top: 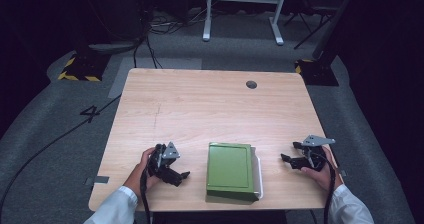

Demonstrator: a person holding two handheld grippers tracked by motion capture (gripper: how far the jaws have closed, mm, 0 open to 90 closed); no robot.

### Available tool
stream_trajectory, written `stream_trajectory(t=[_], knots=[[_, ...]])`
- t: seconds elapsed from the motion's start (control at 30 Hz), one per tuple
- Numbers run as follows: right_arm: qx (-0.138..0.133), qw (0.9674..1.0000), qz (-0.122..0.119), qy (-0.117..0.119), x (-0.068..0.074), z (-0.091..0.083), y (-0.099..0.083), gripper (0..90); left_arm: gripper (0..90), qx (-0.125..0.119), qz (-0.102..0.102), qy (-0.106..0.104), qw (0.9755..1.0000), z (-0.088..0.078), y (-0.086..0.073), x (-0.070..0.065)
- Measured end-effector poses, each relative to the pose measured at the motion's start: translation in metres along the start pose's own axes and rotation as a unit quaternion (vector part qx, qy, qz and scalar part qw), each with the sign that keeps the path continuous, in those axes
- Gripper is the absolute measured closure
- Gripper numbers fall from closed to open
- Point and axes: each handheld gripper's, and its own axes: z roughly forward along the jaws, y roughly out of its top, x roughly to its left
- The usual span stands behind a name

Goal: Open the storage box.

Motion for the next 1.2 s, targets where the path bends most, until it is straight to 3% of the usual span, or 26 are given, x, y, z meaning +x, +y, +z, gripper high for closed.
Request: stream_trajectory(t=[0.17,0.33,0.43,0.53,0.73,1.2], knots=[[0.005,1.0,0.001,-0.003,-0.002,0.001,0.0,15.7,0.3,0.001,-0.006,0.007,1.0,-0.004,-0.005,0.0],[0.007,1.0,0.0,-0.001,-0.003,0.001,0.001,15.5,0.3,-0.001,0.003,-0.002,1.0,-0.007,-0.008,0.003],[0.024,0.9997,0.0,0.0,0.0,-0.001,0.003,16.9,0.0,0.0,0.009,-0.009,0.9999,-0.008,-0.009,0.002],[0.025,0.9996,-0.01,0.003,0.003,-0.003,0.005,19.3,0.0,0.0,0.013,-0.013,0.9998,-0.008,-0.01,0.003],[-0.011,0.9984,-0.048,0.028,0.026,-0.017,0.023,18.4,0.0,0.001,0.02,-0.018,0.9996,-0.008,-0.009,0.005],[-0.043,0.9912,-0.096,0.08,0.072,-0.028,0.051,17.8,0.0,0.0,0.015,-0.015,0.9998,-0.007,-0.008,0.004]])
